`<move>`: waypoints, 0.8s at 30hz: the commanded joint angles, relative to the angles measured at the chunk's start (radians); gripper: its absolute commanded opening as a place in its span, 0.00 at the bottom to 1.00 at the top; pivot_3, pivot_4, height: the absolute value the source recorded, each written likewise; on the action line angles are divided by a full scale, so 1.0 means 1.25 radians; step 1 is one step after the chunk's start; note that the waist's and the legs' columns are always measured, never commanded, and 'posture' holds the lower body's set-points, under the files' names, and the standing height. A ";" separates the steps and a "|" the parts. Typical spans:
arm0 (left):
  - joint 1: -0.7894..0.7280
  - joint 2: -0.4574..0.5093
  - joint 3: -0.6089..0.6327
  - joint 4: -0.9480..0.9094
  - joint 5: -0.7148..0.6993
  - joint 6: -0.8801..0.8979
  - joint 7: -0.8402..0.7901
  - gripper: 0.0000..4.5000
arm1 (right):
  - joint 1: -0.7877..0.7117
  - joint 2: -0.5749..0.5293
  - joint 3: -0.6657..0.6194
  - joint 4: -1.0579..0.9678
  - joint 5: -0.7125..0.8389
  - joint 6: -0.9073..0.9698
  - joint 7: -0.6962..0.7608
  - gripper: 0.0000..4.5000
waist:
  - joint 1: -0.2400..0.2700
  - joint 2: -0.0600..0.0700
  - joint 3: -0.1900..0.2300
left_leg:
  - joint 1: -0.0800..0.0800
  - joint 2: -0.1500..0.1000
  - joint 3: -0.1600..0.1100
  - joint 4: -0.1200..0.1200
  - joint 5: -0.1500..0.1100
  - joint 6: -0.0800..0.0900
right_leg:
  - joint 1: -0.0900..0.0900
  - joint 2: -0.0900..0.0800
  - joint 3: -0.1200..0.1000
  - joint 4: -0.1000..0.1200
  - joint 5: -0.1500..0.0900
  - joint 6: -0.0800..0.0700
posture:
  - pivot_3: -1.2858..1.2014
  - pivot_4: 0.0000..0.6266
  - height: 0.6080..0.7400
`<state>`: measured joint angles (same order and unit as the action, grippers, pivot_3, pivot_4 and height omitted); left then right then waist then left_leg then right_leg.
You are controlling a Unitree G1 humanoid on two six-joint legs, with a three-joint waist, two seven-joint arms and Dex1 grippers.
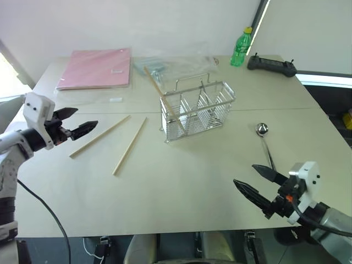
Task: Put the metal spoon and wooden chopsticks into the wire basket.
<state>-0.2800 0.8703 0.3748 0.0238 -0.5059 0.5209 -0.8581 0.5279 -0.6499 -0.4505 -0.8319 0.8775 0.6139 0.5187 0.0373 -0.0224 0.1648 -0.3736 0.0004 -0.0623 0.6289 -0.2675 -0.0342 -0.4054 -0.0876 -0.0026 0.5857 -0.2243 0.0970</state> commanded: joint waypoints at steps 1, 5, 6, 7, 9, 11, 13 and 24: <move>-0.016 0.002 0.006 -0.024 -0.005 0.002 0.008 0.98 | -0.011 -0.015 -0.018 -0.039 0.023 0.009 -0.017 1.00 | 0.000 0.000 0.000 | 0.000 0.000 0.000 0.000 0.000 0.000 | 0.000 0.000 0.000 0.000 0.000 0.000 | 0.52 0.24 0.91; -0.023 -0.010 0.003 -0.051 -0.028 0.035 0.020 0.98 | -0.030 -0.020 -0.022 -0.043 0.029 0.022 -0.044 1.00 | 0.000 0.000 0.000 | 0.000 0.000 0.000 0.000 0.000 0.000 | 0.000 0.000 0.000 0.000 0.000 0.000 | 0.52 0.24 0.91; -0.026 -0.014 0.002 -0.064 -0.040 0.051 0.022 0.98 | -0.039 -0.020 -0.024 -0.042 0.031 0.025 -0.056 1.00 | 0.000 0.000 0.000 | 0.000 0.000 0.000 0.000 0.000 0.000 | 0.000 0.000 0.000 0.000 0.000 0.000 | 0.52 0.24 0.91; -0.028 -0.017 0.000 -0.085 -0.056 0.073 0.022 0.98 | -0.052 -0.019 -0.027 -0.037 0.033 0.030 -0.073 1.00 | 0.000 0.000 0.000 | 0.000 0.000 0.000 0.001 0.000 0.000 | 0.000 0.000 0.000 0.000 0.000 0.000 | 0.52 0.24 0.91; -0.033 -0.023 -0.008 -0.131 -0.084 0.114 0.027 0.98 | -0.080 -0.022 -0.031 -0.028 0.037 0.042 -0.108 1.00 | 0.000 0.000 0.000 | 0.000 0.000 0.000 0.001 0.000 0.000 | 0.000 0.000 0.000 0.000 0.000 0.000 | 0.52 0.24 0.91; -0.042 -0.032 -0.016 -0.184 -0.121 0.161 0.040 0.98 | -0.121 -0.026 -0.036 -0.014 0.051 0.068 -0.161 1.00 | 0.000 0.000 0.000 | 0.000 0.000 0.000 0.001 0.000 0.000 | 0.000 0.000 0.000 0.000 0.000 0.000 | 0.52 0.24 0.91; -0.058 -0.042 -0.025 -0.245 -0.164 0.207 0.056 0.98 | -0.164 -0.039 -0.047 0.003 0.072 0.099 -0.206 1.00 | 0.000 0.000 0.000 | 0.000 0.000 0.000 0.002 0.000 0.000 | 0.001 0.000 0.000 0.001 0.000 0.000 | 0.52 0.24 0.91; -0.161 -0.093 -0.075 -0.419 -0.343 0.345 0.140 0.98 | -0.329 -0.102 -0.063 0.197 0.078 0.246 -0.300 1.00 | -0.002 0.000 0.000 | 0.001 -0.002 -0.001 0.002 0.000 0.000 | 0.001 0.000 0.001 0.006 0.000 -0.001 | 0.52 0.24 0.91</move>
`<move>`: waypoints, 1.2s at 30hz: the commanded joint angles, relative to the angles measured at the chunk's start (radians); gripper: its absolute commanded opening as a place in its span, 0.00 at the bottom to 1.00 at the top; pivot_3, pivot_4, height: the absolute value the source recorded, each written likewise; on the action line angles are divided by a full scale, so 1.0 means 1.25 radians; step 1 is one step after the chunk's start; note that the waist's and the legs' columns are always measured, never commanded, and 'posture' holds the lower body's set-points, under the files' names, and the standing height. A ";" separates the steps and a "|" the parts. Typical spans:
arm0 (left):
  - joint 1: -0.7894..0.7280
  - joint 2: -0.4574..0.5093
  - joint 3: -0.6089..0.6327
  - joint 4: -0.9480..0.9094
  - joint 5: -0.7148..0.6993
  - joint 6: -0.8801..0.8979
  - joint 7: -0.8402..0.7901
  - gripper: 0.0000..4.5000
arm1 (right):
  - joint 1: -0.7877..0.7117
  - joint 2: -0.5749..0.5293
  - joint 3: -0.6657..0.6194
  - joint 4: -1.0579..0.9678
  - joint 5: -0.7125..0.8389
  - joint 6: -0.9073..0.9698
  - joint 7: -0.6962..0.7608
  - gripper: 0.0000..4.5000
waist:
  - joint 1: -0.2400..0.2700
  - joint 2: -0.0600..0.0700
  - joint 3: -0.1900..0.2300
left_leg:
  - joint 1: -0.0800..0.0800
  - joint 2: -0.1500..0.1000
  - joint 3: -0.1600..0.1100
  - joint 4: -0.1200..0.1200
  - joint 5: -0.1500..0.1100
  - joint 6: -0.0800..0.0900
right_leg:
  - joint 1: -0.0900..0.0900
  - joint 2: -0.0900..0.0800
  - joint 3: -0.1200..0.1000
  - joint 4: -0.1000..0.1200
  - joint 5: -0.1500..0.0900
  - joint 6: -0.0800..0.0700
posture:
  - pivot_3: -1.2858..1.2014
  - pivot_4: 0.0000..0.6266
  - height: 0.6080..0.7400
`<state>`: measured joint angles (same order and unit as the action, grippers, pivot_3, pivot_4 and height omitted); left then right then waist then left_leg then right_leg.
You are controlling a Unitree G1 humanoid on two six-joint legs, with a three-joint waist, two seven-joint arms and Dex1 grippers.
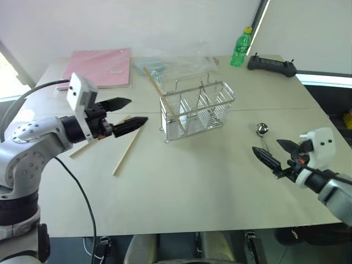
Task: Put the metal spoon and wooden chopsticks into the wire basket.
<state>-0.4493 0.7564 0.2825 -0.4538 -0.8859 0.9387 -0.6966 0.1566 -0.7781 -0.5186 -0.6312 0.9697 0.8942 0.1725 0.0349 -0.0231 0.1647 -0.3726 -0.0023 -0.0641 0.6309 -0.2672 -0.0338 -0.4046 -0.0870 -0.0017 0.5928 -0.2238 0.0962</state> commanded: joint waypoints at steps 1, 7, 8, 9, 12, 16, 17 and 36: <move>-0.030 -0.004 -0.003 -0.039 -0.044 0.010 0.015 0.98 | -0.048 0.005 -0.004 0.054 0.002 0.031 -0.033 1.00 | -0.001 0.000 0.000 | 0.000 0.000 0.000 0.000 0.000 0.000 | 0.000 0.000 0.000 0.001 0.000 0.000 | 0.52 0.24 0.91; -0.053 -0.012 -0.014 -0.024 -0.048 0.001 0.036 0.98 | -0.154 0.033 -0.001 0.160 -0.012 0.091 -0.099 1.00 | -0.009 0.000 0.000 | 0.001 0.000 -0.001 0.001 0.000 0.000 | 0.000 0.001 0.001 0.002 0.000 0.000 | 0.52 0.24 0.91; -0.055 -0.012 -0.015 -0.023 -0.048 -0.001 0.036 0.98 | -0.170 0.029 0.008 0.172 -0.022 0.097 -0.100 1.00 | -0.014 0.000 0.000 | 0.001 0.000 -0.001 0.001 0.000 0.000 | 0.000 0.001 0.001 0.002 0.000 0.000 | 0.52 0.24 0.91; -0.057 -0.014 -0.017 -0.022 -0.047 -0.004 0.037 0.98 | -0.185 0.023 0.021 0.182 -0.034 0.102 -0.097 1.00 | -0.018 0.000 0.000 | 0.000 0.000 -0.001 0.001 0.000 0.000 | 0.000 0.001 0.001 0.002 0.000 0.000 | 0.52 0.24 0.91; -0.064 -0.018 -0.021 -0.022 -0.046 -0.009 0.040 0.98 | -0.223 0.004 0.073 0.204 -0.075 0.114 -0.075 1.00 | -0.020 0.000 0.000 | 0.000 0.000 -0.001 0.001 0.000 0.000 | 0.000 0.001 0.001 0.002 0.000 0.000 | 0.52 0.24 0.91; -0.079 -0.031 -0.023 -0.017 -0.046 -0.014 0.052 0.98 | -0.280 -0.030 0.179 0.260 -0.167 0.099 -0.028 1.00 | -0.025 0.000 0.000 | 0.000 0.000 -0.001 0.000 0.000 0.000 | 0.000 0.002 0.001 0.002 0.000 0.000 | 0.52 0.24 0.91; -0.082 -0.034 -0.024 -0.017 -0.046 -0.014 0.054 0.98 | -0.291 -0.030 0.194 0.278 -0.183 0.099 -0.020 1.00 | -0.025 0.000 0.000 | 0.000 0.000 -0.001 0.000 0.000 0.000 | 0.000 0.002 0.001 0.002 0.000 0.000 | 0.52 0.24 0.91; -0.098 -0.045 -0.032 0.004 -0.040 -0.044 0.070 0.98 | -0.302 0.010 0.174 0.274 -0.258 0.071 0.087 1.00 | -0.024 0.000 0.000 | 0.000 0.000 -0.003 0.001 0.000 0.000 | 0.000 0.003 0.001 0.002 0.000 0.000 | 0.52 0.24 0.91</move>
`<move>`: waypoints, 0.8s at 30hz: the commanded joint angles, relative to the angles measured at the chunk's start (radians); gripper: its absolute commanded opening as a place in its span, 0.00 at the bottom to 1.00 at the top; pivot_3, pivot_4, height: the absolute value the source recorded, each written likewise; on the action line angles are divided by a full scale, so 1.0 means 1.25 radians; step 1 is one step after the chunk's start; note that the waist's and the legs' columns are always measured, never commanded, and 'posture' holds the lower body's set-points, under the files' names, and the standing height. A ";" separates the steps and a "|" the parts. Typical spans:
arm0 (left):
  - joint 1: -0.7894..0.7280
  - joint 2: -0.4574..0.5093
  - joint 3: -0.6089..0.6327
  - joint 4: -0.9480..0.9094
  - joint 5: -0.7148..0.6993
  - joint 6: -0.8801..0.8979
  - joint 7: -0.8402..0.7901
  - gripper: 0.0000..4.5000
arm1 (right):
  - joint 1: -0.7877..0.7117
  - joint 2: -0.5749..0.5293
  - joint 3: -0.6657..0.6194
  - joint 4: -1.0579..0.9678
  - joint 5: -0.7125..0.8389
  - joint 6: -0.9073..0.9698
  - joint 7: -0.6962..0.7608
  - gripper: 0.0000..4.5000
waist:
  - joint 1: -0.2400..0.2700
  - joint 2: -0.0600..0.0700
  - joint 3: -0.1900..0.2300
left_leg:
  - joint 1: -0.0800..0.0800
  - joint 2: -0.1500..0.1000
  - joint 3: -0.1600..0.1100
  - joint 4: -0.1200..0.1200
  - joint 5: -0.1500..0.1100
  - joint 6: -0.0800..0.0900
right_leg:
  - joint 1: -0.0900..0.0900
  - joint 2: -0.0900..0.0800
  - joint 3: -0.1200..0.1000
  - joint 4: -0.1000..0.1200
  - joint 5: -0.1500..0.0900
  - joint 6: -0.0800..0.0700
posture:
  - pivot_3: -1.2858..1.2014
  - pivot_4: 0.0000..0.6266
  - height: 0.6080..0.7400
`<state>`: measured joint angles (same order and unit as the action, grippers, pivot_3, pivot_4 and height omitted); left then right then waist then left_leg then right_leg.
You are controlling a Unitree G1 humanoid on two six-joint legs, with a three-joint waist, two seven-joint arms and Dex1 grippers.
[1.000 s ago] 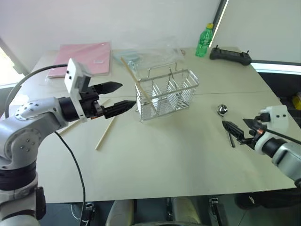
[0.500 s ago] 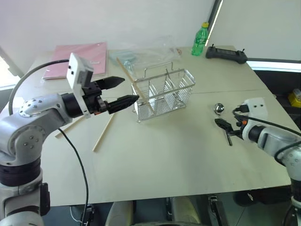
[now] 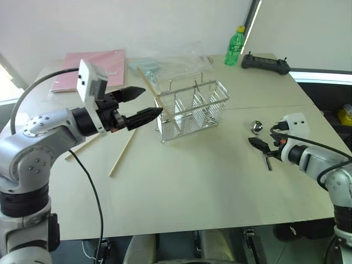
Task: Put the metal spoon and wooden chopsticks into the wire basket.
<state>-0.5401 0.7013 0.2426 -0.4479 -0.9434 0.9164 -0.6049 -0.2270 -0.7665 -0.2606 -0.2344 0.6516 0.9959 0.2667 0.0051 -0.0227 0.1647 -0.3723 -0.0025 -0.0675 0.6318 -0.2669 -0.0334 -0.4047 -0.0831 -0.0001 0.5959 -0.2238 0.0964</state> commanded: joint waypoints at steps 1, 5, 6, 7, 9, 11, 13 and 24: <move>-0.029 -0.003 -0.002 0.002 0.006 -0.028 -0.003 0.98 | 0.008 0.000 -0.033 -0.053 -0.004 -0.010 0.017 1.00 | 0.001 0.000 0.000 | 0.000 0.000 0.000 0.000 0.000 0.000 | 0.000 0.000 0.000 0.000 0.000 0.000 | 0.52 0.24 0.91; -0.041 -0.008 -0.012 0.018 0.015 -0.039 -0.007 0.98 | 0.026 0.020 -0.031 -0.117 0.002 -0.020 0.030 1.00 | 0.000 0.000 0.000 | 0.000 0.000 0.000 0.000 0.000 0.000 | 0.000 0.000 0.000 0.000 0.000 0.000 | 0.52 0.24 0.91; -0.042 -0.009 -0.014 0.019 0.016 -0.041 -0.007 0.98 | 0.031 0.021 -0.018 -0.117 -0.013 -0.019 0.028 1.00 | 0.000 0.000 0.000 | 0.000 0.000 0.000 0.000 0.000 0.000 | 0.000 0.000 0.000 0.000 0.000 0.000 | 0.52 0.24 0.91; -0.042 -0.009 -0.015 0.020 0.017 -0.043 -0.008 0.98 | 0.033 0.025 -0.007 -0.111 -0.025 -0.014 0.023 1.00 | -0.001 0.000 0.000 | 0.000 0.000 0.000 0.000 0.000 0.000 | 0.000 0.000 0.000 0.000 0.000 0.000 | 0.52 0.24 0.91; -0.042 -0.010 -0.017 0.022 0.018 -0.046 -0.008 0.98 | 0.027 0.037 0.015 -0.077 -0.056 -0.009 0.004 1.00 | -0.001 0.000 0.000 | 0.000 0.000 0.000 0.000 0.000 0.000 | 0.000 0.000 0.000 0.000 0.000 0.000 | 0.52 0.24 0.91; -0.042 -0.009 -0.017 0.022 0.018 -0.046 -0.007 0.98 | 0.013 0.051 0.029 -0.044 -0.072 -0.006 0.002 1.00 | -0.001 0.000 0.000 | 0.000 0.000 0.000 0.000 0.000 0.000 | 0.000 0.000 0.000 0.000 0.000 0.000 | 0.52 0.24 0.91; -0.042 -0.007 -0.016 0.021 0.018 -0.044 -0.006 0.98 | -0.018 0.077 0.021 -0.004 -0.062 0.011 0.003 1.00 | -0.001 0.000 0.000 | 0.000 0.000 0.000 0.000 0.000 0.000 | 0.000 0.000 0.000 0.000 0.000 0.000 | 0.52 0.24 0.91; -0.034 0.015 0.007 0.006 0.002 -0.028 0.011 0.98 | -0.118 0.094 0.015 0.155 -0.097 -0.007 0.048 1.00 | -0.012 0.000 0.000 | 0.000 0.000 -0.001 -0.001 0.000 0.000 | 0.000 0.001 0.000 0.000 0.000 0.000 | 0.52 0.24 0.91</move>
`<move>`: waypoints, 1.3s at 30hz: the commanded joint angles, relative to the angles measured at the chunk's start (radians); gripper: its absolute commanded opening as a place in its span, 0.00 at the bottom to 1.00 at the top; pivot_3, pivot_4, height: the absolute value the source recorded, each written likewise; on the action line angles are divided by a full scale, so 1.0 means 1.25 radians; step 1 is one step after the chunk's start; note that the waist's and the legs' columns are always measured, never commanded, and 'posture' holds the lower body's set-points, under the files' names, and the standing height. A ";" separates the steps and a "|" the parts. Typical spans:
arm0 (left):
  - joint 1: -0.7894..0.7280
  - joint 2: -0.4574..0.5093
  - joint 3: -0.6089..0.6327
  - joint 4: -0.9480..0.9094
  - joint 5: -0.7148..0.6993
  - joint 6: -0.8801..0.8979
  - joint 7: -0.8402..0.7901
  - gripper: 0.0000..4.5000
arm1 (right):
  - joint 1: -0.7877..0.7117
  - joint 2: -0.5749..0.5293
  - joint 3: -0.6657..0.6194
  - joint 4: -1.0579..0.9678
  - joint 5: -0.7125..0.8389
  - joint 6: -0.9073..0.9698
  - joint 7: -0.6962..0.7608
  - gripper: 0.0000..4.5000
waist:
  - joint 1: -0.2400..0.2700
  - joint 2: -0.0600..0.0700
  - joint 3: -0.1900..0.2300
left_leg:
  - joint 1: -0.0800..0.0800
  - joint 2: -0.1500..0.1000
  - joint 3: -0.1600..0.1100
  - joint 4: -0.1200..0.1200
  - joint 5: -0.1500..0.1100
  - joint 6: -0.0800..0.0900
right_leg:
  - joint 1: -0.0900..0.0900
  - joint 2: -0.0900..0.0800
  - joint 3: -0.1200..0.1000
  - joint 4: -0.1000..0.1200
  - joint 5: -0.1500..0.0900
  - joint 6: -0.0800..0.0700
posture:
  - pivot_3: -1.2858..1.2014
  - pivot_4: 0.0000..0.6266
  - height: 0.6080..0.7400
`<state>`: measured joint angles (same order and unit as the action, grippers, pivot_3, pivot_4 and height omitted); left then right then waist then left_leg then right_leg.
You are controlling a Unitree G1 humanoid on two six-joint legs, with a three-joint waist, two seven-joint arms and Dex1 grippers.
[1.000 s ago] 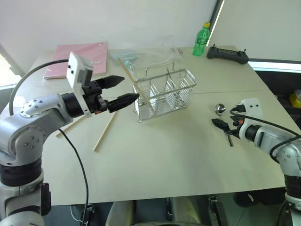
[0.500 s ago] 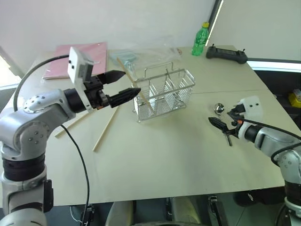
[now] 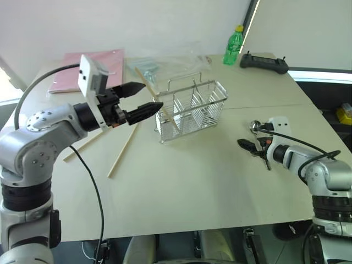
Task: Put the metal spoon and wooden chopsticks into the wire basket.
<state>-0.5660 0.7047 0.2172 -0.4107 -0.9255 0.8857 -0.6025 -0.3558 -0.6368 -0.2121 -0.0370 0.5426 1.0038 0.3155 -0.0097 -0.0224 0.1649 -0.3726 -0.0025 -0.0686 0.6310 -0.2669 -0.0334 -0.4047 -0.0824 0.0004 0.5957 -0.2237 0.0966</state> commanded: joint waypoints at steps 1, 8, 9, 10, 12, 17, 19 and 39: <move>-0.013 0.014 0.033 -0.024 -0.015 -0.003 0.012 0.98 | -0.016 -0.014 -0.030 -0.017 -0.005 -0.010 0.016 1.00 | -0.001 0.000 0.000 | 0.000 0.000 0.000 0.000 0.000 0.000 | 0.000 0.000 0.000 0.000 0.000 0.000 | 0.52 0.24 0.91; -0.014 0.018 0.034 -0.019 -0.012 -0.010 0.015 0.98 | -0.016 -0.015 -0.042 -0.077 0.002 0.020 0.025 1.00 | -0.002 0.000 0.000 | 0.000 0.000 0.000 0.000 0.000 0.000 | 0.000 0.000 0.000 0.001 0.000 0.000 | 0.52 0.24 0.91; -0.016 0.018 0.033 -0.018 -0.012 -0.011 0.015 0.98 | -0.017 -0.013 -0.041 -0.073 -0.005 0.019 0.021 1.00 | -0.002 0.000 0.000 | 0.000 0.000 0.000 0.000 0.000 0.000 | 0.000 0.000 0.000 0.001 0.000 0.000 | 0.52 0.24 0.91; -0.019 0.017 0.031 -0.017 -0.011 -0.011 0.015 0.98 | -0.015 -0.011 -0.038 -0.068 -0.014 0.014 0.017 1.00 | -0.002 0.000 0.000 | 0.000 0.000 0.000 0.000 0.000 0.000 | 0.000 0.000 0.000 0.001 0.000 0.000 | 0.52 0.24 0.91; -0.024 0.017 0.029 -0.015 -0.012 -0.011 0.013 0.98 | -0.014 -0.005 -0.038 -0.055 -0.025 0.008 0.010 1.00 | -0.002 0.000 0.000 | 0.000 0.000 0.000 0.000 0.000 0.000 | 0.000 0.000 0.000 0.001 0.000 0.000 | 0.52 0.24 0.91; -0.033 0.021 0.028 -0.010 -0.013 -0.008 0.008 0.98 | -0.025 0.016 -0.061 -0.018 -0.040 0.017 -0.023 1.00 | -0.002 0.000 0.000 | 0.000 0.000 0.000 0.000 0.000 0.000 | 0.000 0.000 0.000 0.001 0.000 0.000 | 0.52 0.24 0.91; -0.036 0.022 0.027 -0.008 -0.011 -0.007 0.006 0.98 | -0.033 0.019 -0.070 -0.004 -0.042 0.028 -0.031 1.00 | -0.002 0.000 0.000 | 0.000 0.000 0.000 0.000 0.000 0.000 | 0.000 0.000 0.000 0.000 0.000 0.000 | 0.52 0.24 0.91; -0.038 0.028 0.026 -0.009 -0.014 -0.003 -0.002 1.00 | -0.001 0.018 -0.043 0.007 -0.089 0.026 0.002 0.01 | -0.003 0.000 0.000 | 0.000 0.000 0.000 0.000 0.000 0.000 | 0.000 0.000 0.000 0.001 0.000 0.000 | 0.52 0.24 0.91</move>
<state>-0.5961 0.7275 0.2293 -0.4079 -0.9296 0.8876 -0.5993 -0.3589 -0.6082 -0.2587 -0.0178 0.4374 1.0409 0.3142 -0.0138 -0.0224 0.1649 -0.3720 -0.0025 -0.0690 0.6309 -0.2669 -0.0334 -0.4048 -0.0820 0.0004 0.5963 -0.2237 0.0967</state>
